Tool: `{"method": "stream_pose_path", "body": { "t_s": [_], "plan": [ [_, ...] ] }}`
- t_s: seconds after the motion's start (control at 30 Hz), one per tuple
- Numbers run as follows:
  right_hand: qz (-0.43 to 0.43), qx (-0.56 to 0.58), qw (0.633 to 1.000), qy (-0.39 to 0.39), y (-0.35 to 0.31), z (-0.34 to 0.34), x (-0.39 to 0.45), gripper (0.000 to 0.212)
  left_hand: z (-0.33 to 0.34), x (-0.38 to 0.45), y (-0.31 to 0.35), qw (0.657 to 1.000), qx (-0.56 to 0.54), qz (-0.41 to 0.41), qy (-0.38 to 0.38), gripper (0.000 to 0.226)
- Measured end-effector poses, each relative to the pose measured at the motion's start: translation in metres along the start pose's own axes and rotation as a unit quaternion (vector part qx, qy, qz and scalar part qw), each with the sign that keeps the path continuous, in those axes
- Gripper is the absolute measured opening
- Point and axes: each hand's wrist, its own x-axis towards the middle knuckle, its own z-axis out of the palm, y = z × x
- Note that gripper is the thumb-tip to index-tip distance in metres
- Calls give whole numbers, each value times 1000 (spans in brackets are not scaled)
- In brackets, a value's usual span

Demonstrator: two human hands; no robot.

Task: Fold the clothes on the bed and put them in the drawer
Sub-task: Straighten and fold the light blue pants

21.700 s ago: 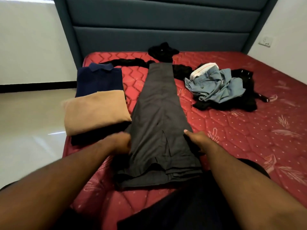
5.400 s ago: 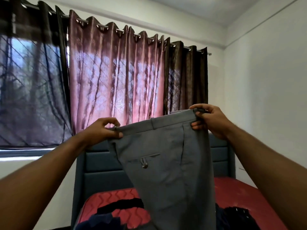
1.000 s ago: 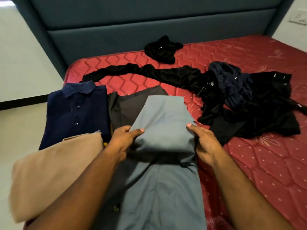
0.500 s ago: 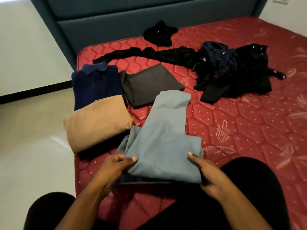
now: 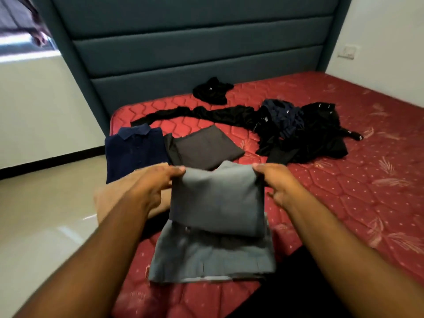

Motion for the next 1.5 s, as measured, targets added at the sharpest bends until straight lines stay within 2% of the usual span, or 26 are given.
{"method": "stream_pose_path", "body": {
  "t_s": [0.13,0.2,0.33,0.5,0.6,0.67,0.8,0.9,0.97,1.1,1.23,1.33,1.37,1.43,1.5],
  "plan": [
    [-26,12,1000,12,-137,16,61,23,2,48,126,998,-60,34,-8,15],
    [-69,15,997,22,-208,24,66,26,0,52,190,992,-115,42,-12,25],
    [-176,22,983,54,-320,25,55,1,-3,41,294,980,-160,119,-22,40],
    [-307,35,945,107,-420,7,18,40,-4,8,393,958,-131,253,-4,28],
    [-342,57,920,184,-457,-3,-6,39,-6,-21,432,940,-124,318,-10,24],
    [-360,43,912,193,-470,-12,-24,32,-8,-39,443,918,-142,370,-3,19],
    [-386,12,912,139,-479,-28,-72,10,-14,-67,440,867,-212,452,-9,29],
    [-433,-7,892,133,-487,-33,-101,20,-20,-91,441,851,-200,485,-19,29],
    [-463,-11,874,145,-492,-35,-116,18,-25,-108,446,848,-172,502,-8,29],
    [-465,-9,873,147,-506,-41,-130,20,-31,-134,462,857,-110,503,24,25],
    [-447,-47,885,126,-498,-44,-123,27,-29,-135,462,888,-73,451,41,25],
    [-429,-90,893,105,-485,-40,-105,19,-26,-117,454,908,-68,410,48,25],
    [-423,-96,894,115,-483,-38,-96,24,-24,-109,451,912,-72,400,47,26],
    [-400,-95,904,122,-478,-33,-81,26,-20,-93,446,916,-88,390,38,29],
    [-392,-72,908,125,-473,-30,-69,18,-15,-80,443,913,-108,393,30,33]
  ]
}}
